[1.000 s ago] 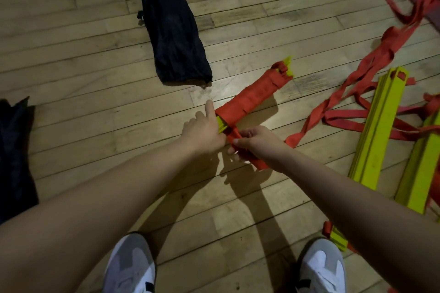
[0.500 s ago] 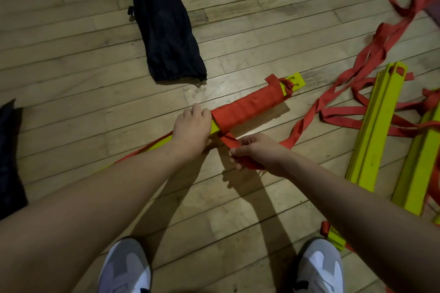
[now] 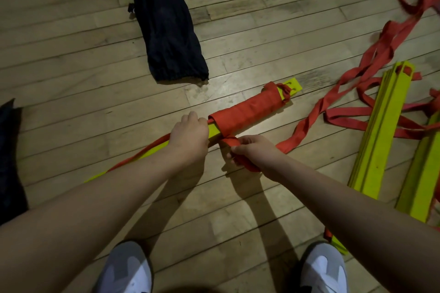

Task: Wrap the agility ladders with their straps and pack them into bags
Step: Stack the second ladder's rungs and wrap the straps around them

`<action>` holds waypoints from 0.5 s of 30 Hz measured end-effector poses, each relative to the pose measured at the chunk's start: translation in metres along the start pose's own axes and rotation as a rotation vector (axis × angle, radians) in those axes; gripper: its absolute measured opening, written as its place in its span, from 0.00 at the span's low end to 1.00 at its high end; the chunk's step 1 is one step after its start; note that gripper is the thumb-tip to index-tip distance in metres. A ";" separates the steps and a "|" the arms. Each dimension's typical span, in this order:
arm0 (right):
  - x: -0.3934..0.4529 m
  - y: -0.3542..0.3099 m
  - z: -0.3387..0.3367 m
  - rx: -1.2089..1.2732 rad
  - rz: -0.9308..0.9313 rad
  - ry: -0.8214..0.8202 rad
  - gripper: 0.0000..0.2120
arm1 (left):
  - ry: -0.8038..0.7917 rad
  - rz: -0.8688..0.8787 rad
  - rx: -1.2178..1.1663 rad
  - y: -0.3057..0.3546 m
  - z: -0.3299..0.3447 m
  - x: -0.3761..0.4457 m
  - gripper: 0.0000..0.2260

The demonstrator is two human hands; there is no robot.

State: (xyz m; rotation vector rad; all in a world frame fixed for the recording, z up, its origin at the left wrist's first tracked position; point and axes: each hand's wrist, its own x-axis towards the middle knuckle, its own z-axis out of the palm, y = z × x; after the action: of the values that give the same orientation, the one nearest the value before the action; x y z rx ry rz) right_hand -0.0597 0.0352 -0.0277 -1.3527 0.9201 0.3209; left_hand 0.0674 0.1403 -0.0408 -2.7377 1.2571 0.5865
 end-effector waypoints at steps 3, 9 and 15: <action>-0.001 0.004 0.002 -0.023 0.025 -0.014 0.04 | 0.009 -0.004 0.021 0.002 -0.004 0.000 0.18; 0.000 -0.002 -0.009 -0.078 0.078 -0.103 0.07 | 0.124 -0.044 0.067 0.006 -0.013 0.016 0.22; -0.001 0.000 -0.005 0.064 0.152 -0.158 0.05 | 0.113 0.029 0.241 0.016 0.001 0.014 0.17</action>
State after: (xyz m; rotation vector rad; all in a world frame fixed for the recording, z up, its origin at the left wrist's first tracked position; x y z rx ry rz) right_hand -0.0621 0.0309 -0.0267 -1.1837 0.8948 0.5041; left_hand 0.0634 0.1197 -0.0459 -2.5870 1.2976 0.2644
